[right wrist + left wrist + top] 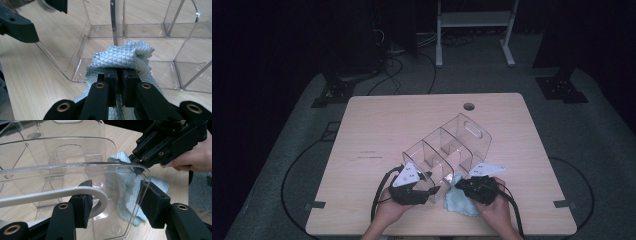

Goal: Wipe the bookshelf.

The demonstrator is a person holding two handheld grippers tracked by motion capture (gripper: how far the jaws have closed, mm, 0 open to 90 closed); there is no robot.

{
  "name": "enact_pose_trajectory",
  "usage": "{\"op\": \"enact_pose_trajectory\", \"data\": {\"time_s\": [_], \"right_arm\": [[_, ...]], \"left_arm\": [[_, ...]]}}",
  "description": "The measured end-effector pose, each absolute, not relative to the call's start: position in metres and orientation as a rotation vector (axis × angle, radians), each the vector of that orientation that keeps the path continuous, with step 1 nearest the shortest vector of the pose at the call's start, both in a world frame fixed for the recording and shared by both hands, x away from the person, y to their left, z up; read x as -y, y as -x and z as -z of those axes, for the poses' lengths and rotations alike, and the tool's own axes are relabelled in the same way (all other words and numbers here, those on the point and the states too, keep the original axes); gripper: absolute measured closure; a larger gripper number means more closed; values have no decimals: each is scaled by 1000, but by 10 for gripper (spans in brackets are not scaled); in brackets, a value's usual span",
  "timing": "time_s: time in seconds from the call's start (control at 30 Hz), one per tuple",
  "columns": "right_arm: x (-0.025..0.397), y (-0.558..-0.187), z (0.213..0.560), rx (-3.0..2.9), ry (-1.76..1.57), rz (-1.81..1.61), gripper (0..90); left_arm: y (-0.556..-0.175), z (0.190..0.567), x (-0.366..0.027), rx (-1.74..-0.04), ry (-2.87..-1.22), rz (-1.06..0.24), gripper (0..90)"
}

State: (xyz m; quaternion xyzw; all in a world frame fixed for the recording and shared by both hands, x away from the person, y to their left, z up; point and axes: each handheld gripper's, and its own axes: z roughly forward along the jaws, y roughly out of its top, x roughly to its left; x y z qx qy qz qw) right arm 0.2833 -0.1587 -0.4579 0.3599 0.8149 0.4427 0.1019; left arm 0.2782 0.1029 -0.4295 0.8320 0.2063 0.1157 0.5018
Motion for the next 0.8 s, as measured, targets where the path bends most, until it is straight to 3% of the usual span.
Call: {"op": "enact_pose_trajectory", "data": {"time_s": [0.2,0.47,0.8], "right_arm": [[160,-280,445,-2368,-1033,-1334,844],[157,-285,466,-2428,-1066,-1265,844],[157,-284,459,-2405,-1062,-1293,844]], "left_arm": [[-278,429,-103,-495,-2007,-276,462],[-278,429,-103,-498,-2012,-281,462],[-279,429,-104,-492,-2014,-280,462]]}}
